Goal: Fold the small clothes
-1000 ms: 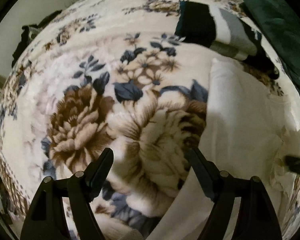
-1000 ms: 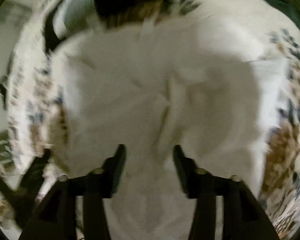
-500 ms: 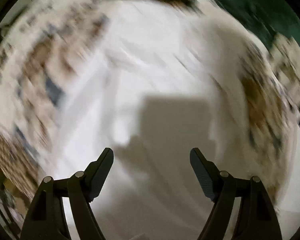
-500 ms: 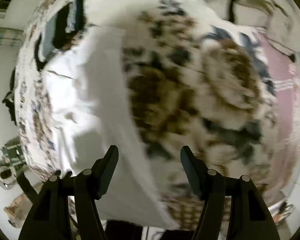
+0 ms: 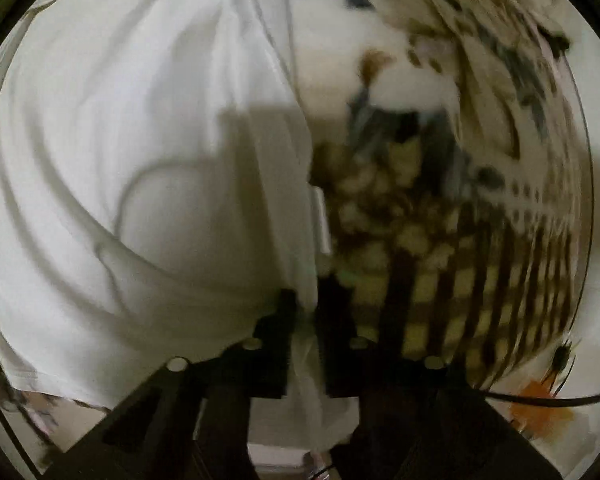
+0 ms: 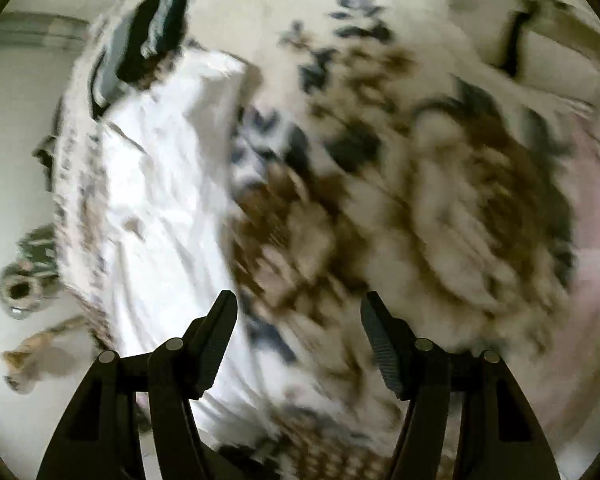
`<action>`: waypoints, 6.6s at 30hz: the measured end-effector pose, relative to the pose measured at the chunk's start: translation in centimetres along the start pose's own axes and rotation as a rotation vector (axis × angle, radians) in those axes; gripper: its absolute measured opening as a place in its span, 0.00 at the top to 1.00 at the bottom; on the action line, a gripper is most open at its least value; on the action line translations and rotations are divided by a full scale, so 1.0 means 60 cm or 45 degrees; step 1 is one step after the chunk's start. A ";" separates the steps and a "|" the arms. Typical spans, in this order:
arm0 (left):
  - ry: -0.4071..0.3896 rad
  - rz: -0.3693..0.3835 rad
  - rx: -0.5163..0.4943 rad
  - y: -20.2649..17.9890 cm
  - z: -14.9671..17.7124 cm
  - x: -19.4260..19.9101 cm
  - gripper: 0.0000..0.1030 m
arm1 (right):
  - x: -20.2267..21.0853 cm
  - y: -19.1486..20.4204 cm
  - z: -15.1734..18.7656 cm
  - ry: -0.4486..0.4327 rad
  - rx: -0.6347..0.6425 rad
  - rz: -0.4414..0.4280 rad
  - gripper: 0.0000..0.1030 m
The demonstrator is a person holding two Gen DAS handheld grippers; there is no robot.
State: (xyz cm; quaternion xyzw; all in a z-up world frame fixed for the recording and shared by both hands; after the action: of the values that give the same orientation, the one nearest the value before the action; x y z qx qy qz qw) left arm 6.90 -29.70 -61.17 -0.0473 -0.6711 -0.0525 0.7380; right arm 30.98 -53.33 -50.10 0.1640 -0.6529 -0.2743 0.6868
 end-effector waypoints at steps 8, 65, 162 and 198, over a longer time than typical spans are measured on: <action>-0.128 0.047 0.154 0.058 0.008 0.055 0.99 | -0.125 0.034 -0.194 -0.036 -0.174 -0.290 0.36; -0.102 0.439 0.807 0.772 0.112 0.066 0.71 | -0.372 0.578 -0.112 0.054 0.243 0.226 0.44; -0.454 0.690 0.020 0.610 -0.728 0.090 0.32 | -0.403 0.260 -0.299 -0.288 -0.277 -0.367 0.38; -0.420 0.616 0.241 0.694 -0.324 0.188 0.37 | -0.328 0.287 0.177 -0.145 -0.173 -0.369 0.42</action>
State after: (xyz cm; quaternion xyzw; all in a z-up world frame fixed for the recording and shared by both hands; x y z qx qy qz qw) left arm 32.98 8.61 -51.74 -0.1445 -0.7531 0.1960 0.6112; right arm 23.34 -26.58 -54.95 0.1939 -0.6401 -0.4228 0.6115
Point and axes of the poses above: each gripper's, at about its wrist camera, not at the fingertips, and x roughly against the way its jaws point, y to its left, z to its underside, the point moved 3 cm from there along -x, roughly the way its jaws point, and after that the axes turned 9 degrees about -z, right-handed, at the moved point
